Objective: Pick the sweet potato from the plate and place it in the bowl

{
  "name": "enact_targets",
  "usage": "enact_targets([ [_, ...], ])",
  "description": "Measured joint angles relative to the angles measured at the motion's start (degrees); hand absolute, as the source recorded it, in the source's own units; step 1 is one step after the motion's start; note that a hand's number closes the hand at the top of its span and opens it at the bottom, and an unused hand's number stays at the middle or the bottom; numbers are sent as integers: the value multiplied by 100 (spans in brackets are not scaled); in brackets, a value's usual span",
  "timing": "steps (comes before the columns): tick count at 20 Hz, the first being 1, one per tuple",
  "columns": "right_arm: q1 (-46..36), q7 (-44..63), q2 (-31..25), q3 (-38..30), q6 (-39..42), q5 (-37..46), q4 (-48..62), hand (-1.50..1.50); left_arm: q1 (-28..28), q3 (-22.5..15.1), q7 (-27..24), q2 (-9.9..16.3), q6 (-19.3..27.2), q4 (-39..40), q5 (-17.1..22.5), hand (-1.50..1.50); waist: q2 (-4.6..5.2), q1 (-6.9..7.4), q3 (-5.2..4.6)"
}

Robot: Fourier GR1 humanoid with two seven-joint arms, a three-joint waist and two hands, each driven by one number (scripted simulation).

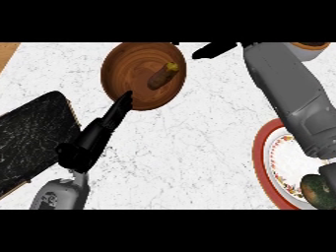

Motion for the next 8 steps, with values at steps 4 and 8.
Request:
enact_targets([
  [4,319,-427,-450,-200,306,-128,102,-150,33,11,-11,3,-1,-39,-2,0,-2,-6,3],
  [8,503,-723,-827,-298,836,-179,196,-150,-31,7,-31,-13,-22,18,-7,0,22,26,8],
])
